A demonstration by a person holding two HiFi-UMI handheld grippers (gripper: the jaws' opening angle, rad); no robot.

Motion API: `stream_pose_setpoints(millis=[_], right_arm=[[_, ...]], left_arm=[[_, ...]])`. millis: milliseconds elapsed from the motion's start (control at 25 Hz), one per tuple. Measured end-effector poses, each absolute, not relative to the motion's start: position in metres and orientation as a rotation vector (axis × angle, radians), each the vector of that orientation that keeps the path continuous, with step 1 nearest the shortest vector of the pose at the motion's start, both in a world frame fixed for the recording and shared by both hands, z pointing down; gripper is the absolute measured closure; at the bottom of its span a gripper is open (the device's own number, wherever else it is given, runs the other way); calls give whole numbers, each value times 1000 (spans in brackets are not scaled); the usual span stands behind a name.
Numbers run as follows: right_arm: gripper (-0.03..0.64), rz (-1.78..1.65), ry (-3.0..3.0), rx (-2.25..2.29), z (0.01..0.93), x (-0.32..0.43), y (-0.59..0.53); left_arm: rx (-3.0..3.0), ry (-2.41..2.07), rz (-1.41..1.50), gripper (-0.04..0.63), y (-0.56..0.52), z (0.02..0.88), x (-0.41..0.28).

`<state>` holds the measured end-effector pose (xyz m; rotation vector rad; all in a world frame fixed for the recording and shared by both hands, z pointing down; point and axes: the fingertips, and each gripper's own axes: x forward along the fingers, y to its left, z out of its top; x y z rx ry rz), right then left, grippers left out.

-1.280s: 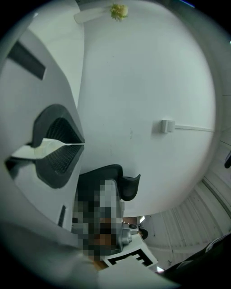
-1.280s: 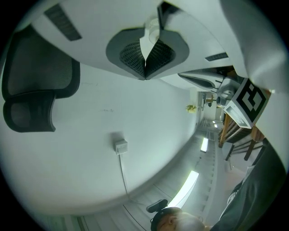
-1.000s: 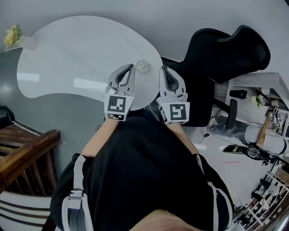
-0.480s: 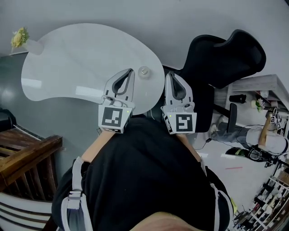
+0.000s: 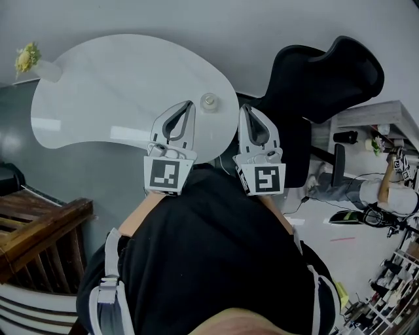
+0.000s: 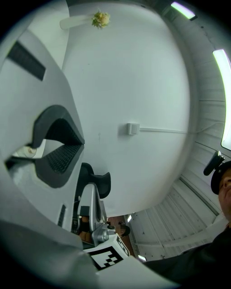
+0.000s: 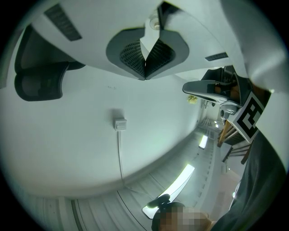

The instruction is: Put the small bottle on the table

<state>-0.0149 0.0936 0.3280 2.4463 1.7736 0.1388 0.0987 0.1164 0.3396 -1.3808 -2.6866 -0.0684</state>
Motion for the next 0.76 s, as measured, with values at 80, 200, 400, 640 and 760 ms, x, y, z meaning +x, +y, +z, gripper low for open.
stream_pose_setpoints(millis=[80,200,400,640,760], right_arm=[[595,136,1784,2446,329,-14,93],[595,126,1789,2443,329,-14,92],[595,131,1800,2442,331,-15,92],[595,146,1809,2432,333,-13,95],[595,146,1819,2428,335,-14,99]], left_arm=[[-1376,-2681,-69,588,116,342,101],[-1374,-2677,-72,588,117,346,103],[-1367,-2681,-79,588,118,350,103],[-1347,-2688,-84,588,122,353,103],[-1343,-2693,-81,588,127,355,103]])
